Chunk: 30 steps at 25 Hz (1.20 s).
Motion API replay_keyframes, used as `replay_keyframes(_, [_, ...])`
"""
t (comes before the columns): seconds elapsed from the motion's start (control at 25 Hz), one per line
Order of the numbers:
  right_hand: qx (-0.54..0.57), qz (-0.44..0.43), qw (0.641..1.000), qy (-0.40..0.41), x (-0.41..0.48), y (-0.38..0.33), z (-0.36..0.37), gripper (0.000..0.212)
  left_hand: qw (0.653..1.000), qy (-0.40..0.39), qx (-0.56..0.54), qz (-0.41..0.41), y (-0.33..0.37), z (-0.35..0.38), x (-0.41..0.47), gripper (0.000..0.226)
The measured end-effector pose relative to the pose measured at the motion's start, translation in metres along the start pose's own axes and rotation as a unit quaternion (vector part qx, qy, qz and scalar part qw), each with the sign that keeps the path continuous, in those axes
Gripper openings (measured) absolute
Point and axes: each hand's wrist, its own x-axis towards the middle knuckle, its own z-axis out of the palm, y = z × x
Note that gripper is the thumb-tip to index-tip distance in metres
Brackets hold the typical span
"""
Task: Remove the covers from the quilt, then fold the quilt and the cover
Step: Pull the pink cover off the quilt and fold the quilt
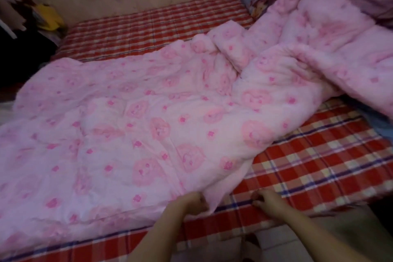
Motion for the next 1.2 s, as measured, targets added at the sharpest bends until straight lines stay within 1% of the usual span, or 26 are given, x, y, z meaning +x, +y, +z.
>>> replay_keyframes(0.08, [0.081, 0.047, 0.995, 0.042, 0.003, 0.014, -0.038, 0.016, 0.999, 0.048, -0.011, -0.013, 0.031, -0.028, 0.004, 0.039])
replay_keyframes(0.12, [0.136, 0.068, 0.986, 0.069, 0.008, 0.021, -0.061, 0.010, 0.997, 0.079, -0.014, -0.003, 0.051, -0.043, 0.006, 0.037])
replay_keyframes(0.2, [0.246, 0.106, 0.953, 0.138, 0.023, 0.038, -0.114, 0.009, 0.992, 0.116, -0.026, 0.033, 0.105, -0.077, 0.023, 0.025])
replay_keyframes(0.24, [0.306, 0.121, 0.929, 0.171, 0.031, 0.047, -0.144, 0.017, 0.989, 0.136, -0.040, 0.048, 0.134, -0.096, 0.037, 0.021])
replay_keyframes(0.28, [0.396, 0.129, 0.888, 0.194, 0.040, 0.057, -0.175, 0.025, 0.984, 0.156, -0.064, 0.056, 0.163, -0.115, 0.055, 0.020])
replay_keyframes(0.32, [0.508, 0.135, 0.826, 0.205, 0.047, 0.068, -0.206, 0.031, 0.980, 0.170, -0.082, 0.057, 0.191, -0.132, 0.074, 0.023])
replay_keyframes(0.4, [0.699, 0.140, 0.670, 0.204, 0.062, 0.094, -0.268, 0.044, 0.976, 0.188, -0.106, 0.026, 0.236, -0.162, 0.110, 0.044])
replay_keyframes(0.44, [0.762, 0.146, 0.597, 0.205, 0.071, 0.113, -0.296, 0.056, 0.972, 0.194, -0.129, 0.011, 0.257, -0.175, 0.125, 0.054])
replay_keyframes(0.52, [0.853, 0.159, 0.452, 0.205, 0.089, 0.154, -0.342, 0.087, 0.960, 0.217, -0.177, 0.018, 0.296, -0.196, 0.153, 0.072])
replay_keyframes(0.56, [0.877, 0.154, 0.398, 0.220, 0.097, 0.173, -0.357, 0.105, 0.953, 0.240, -0.179, 0.039, 0.315, -0.205, 0.166, 0.081])
replay_keyframes(0.6, [0.891, 0.139, 0.367, 0.227, 0.100, 0.188, -0.371, 0.118, 0.949, 0.272, -0.151, 0.060, 0.335, -0.212, 0.177, 0.089])
replay_keyframes(0.64, [0.895, 0.137, 0.356, 0.233, 0.107, 0.201, -0.381, 0.119, 0.933, 0.332, -0.102, 0.093, 0.356, -0.219, 0.188, 0.095])
replay_keyframes(0.68, [0.884, 0.124, 0.371, 0.255, 0.109, 0.205, -0.392, 0.105, 0.910, 0.392, -0.047, 0.125, 0.373, -0.226, 0.197, 0.101])
replay_keyframes(0.72, [0.857, 0.124, 0.410, 0.286, 0.110, 0.202, -0.400, 0.081, 0.884, 0.443, 0.013, 0.151, 0.389, -0.233, 0.205, 0.109])
replay_keyframes(0.76, [0.804, 0.141, 0.471, 0.335, 0.114, 0.200, -0.409, 0.061, 0.869, 0.463, 0.066, 0.161, 0.407, -0.242, 0.215, 0.118])
replay_keyframes(0.8, [0.723, 0.147, 0.552, 0.389, 0.118, 0.192, -0.421, 0.051, 0.870, 0.451, 0.115, 0.164, 0.423, -0.252, 0.223, 0.124])
replay_keyframes(0.84, [0.655, 0.127, 0.608, 0.431, 0.121, 0.180, -0.438, 0.046, 0.880, 0.423, 0.139, 0.163, 0.438, -0.260, 0.226, 0.122])
replay_keyframes(0.88, [0.615, 0.079, 0.640, 0.454, 0.123, 0.163, -0.460, 0.042, 0.892, 0.390, 0.138, 0.184, 0.450, -0.269, 0.229, 0.108])
replay_keyframes(0.92, [0.572, 0.038, 0.668, 0.474, 0.126, 0.144, -0.486, 0.039, 0.897, 0.377, 0.084, 0.214, 0.458, -0.284, 0.228, 0.084])
replay_keyframes(0.96, [0.523, 0.008, 0.700, 0.486, 0.127, 0.122, -0.517, 0.039, 0.896, 0.378, -0.005, 0.234, 0.467, -0.304, 0.218, 0.058])
replay_keyframes(1.0, [0.478, -0.023, 0.735, 0.481, 0.131, 0.098, -0.548, 0.041, 0.893, 0.378, -0.099, 0.224, 0.467, -0.330, 0.210, 0.038])
replay_keyframes(1.04, [0.468, -0.078, 0.757, 0.450, 0.141, 0.079, -0.576, 0.045, 0.883, 0.388, -0.170, 0.201, 0.463, -0.362, 0.206, 0.029])
replay_keyframes(1.08, [0.489, -0.151, 0.773, 0.375, 0.150, 0.054, -0.603, 0.051, 0.866, 0.415, -0.222, 0.168, 0.453, -0.395, 0.202, 0.032])
replay_keyframes(1.12, [0.504, -0.199, 0.792, 0.282, 0.164, 0.036, -0.620, 0.059, 0.846, 0.455, -0.245, 0.131, 0.437, -0.431, 0.201, 0.044])
replay_keyframes(1.16, [0.499, -0.219, 0.814, 0.201, 0.180, 0.024, -0.628, 0.065, 0.829, 0.493, -0.248, 0.087, 0.418, -0.462, 0.201, 0.055])
replay_keyframes(1.2, [0.491, -0.215, 0.831, 0.151, 0.200, 0.019, -0.629, 0.067, 0.818, 0.521, -0.243, 0.036, 0.397, -0.490, 0.205, 0.058])
